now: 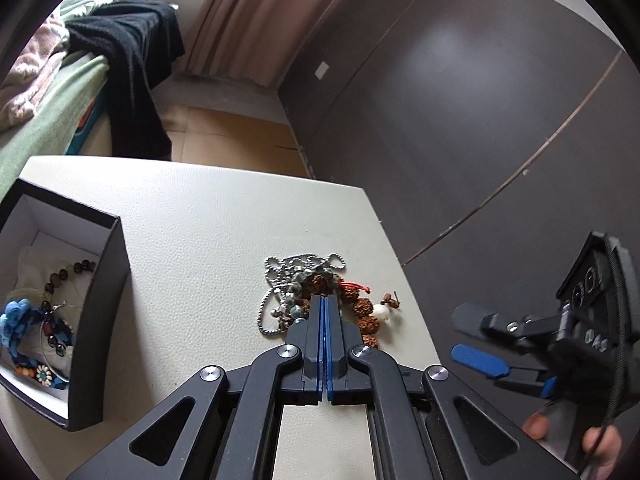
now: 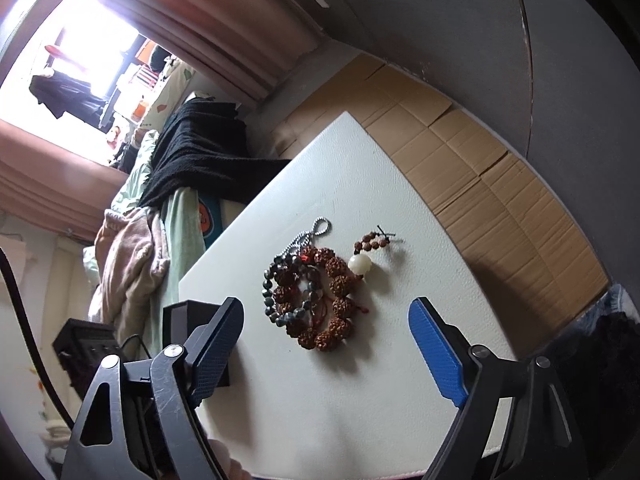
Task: Organize jewelry
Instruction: 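Grasp the silver chain with green beads using the left gripper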
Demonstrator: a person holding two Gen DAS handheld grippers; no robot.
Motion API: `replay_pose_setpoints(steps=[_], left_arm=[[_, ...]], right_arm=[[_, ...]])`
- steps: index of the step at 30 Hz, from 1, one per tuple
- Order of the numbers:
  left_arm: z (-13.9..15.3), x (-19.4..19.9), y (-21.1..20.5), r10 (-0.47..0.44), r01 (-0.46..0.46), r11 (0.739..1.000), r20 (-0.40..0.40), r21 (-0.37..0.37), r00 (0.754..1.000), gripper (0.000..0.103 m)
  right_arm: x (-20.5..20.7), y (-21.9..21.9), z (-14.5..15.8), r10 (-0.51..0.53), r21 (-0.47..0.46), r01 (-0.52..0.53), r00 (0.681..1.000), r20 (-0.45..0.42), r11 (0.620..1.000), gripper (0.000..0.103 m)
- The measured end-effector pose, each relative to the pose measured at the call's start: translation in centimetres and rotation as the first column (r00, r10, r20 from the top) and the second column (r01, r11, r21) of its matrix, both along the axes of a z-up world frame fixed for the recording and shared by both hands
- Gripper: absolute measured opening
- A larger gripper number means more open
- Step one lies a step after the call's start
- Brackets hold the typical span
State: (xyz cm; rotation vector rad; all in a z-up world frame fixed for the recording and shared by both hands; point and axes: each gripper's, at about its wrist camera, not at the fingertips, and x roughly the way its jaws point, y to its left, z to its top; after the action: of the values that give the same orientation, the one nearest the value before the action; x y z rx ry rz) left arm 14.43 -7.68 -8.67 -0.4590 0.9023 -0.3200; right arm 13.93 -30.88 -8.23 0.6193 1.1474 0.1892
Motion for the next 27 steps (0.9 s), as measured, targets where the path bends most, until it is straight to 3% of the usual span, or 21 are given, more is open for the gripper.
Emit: replay_pose_setpoints(steps=[5,7,8,9,11,12,16,18,27], left_arm=[[-1.4,1.3,0.1,-0.001,-0.001,1.0,-0.119,-0.019,0.993,0.002],[-1.5,1.4,0.0,-0.005,0.002,1.0,-0.126,-0.026,0.992,0.004],[-1.6,1.5,0.0,-0.002,-0.001,1.0,-0.129,-0.025,0.992,0.013],[-1.6,1.6,0.0,0.001,-0.004,1.0,-0.132,-0.023,0.991,0.036],[-1.7,1.5,0.0,0.016,-0.02,0.999,-0.118,-0.034,0.993,0.069],[-1.6,1.4,0.0,0.03,-0.034,0.998,-0.094,-0.044,0.995,0.072],[-2.0,1.9,-0.2,0.014,-0.02,0.997,-0.093,-0.069,0.996,0.067],[-2.4,2.2,-0.5,0.007,-0.014,0.998,-0.103,-0.064,0.995,0.051],[-4.3,3.2,-1.1,-0.018,0.011,0.999,-0.159,-0.046,0.987,0.015]], right_arm=[[0.2,0.4,-0.9,-0.015,-0.018,0.014,0.999,-0.037,1.0,0.086],[0.3,0.5,-0.6,-0.016,-0.02,0.015,0.999,-0.03,1.0,0.086],[0.2,0.4,-0.5,-0.017,-0.024,0.016,1.0,-0.025,1.0,0.086],[0.2,0.4,-0.3,-0.019,-0.029,0.018,1.0,-0.021,0.999,0.086],[0.3,0.3,-0.3,-0.02,-0.033,0.02,1.0,-0.019,0.999,0.086],[0.3,0.3,-0.3,-0.019,-0.033,0.019,1.0,-0.021,0.999,0.086],[0.8,0.4,-0.4,-0.013,-0.034,0.012,1.0,-0.023,0.999,0.086],[0.9,0.3,-0.3,-0.011,-0.035,0.01,1.0,-0.019,0.999,0.086],[1.7,-0.1,-0.9,-0.021,-0.024,0.02,0.999,-0.03,1.0,0.086]])
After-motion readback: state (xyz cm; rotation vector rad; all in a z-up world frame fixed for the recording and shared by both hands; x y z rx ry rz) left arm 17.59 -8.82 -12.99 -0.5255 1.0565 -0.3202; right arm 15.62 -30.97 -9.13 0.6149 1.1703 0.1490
